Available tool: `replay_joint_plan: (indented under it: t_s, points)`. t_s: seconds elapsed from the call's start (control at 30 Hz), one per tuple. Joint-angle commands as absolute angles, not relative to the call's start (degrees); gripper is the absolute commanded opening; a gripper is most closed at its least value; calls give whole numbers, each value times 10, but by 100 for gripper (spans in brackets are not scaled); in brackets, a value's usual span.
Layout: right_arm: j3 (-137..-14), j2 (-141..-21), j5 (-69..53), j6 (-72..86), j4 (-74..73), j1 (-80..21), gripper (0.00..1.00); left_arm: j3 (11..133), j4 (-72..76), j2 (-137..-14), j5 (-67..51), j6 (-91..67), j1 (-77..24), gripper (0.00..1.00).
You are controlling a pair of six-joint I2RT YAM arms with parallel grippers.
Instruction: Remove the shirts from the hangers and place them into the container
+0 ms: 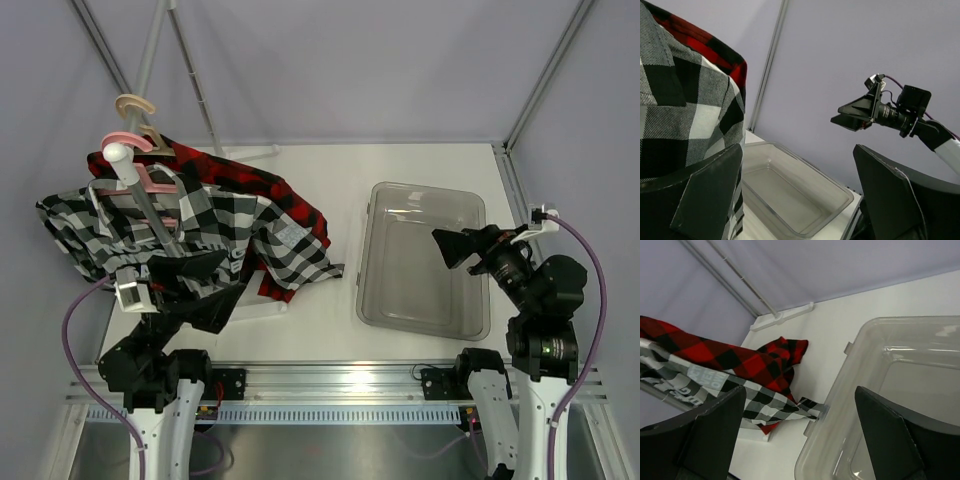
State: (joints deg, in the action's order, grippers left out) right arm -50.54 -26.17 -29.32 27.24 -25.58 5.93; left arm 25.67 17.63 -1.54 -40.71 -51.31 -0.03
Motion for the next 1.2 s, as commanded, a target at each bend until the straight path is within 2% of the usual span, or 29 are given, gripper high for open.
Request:
replay_joint_plan:
  t_s: [0.0,0.03,0.07,0.17,0.2,0.27,0.37,0.5,0.6,0.67,0.77,0.9,1.17]
  points:
    - [-550,-302,-425,299,-179,58,99,265,145,-4,-448,-555,4,99]
    - [-558,-315,-509,337,-102,56,99,260,156,-4,-457,-567,4,99]
    - [-581,-342,-530,370,-64,53,99,257,166,-4,-473,-574,4,99]
    - [-650,-384,-537,388,-40,10,99,251,174,15,-482,-591,4,99]
    - [-712,-423,-542,388,-47,0,98,253,171,14,-489,-592,4,99]
    - [-794,-487,-553,394,-33,-79,96,268,121,4,-498,-582,4,99]
    - [-913,-577,-516,332,-107,-193,92,286,85,-23,-513,-563,4,99]
    - [-1019,-685,-483,264,-170,-278,85,319,27,-68,-546,-530,-3,99]
    - [-1094,-765,-466,218,-212,-313,75,337,-3,-67,-544,-505,-10,99]
    - [-1142,-801,-461,196,-224,-330,64,336,-10,-68,-544,-510,-11,99]
    - [-1219,-894,-444,117,-273,-371,60,317,25,-67,-552,-533,-15,99]
    - [-1251,-948,-409,26,-279,-401,61,290,72,-60,-556,-563,-19,99]
    - [-1337,-1033,-382,-31,-310,-453,62,265,99,-55,-559,-572,-25,99]
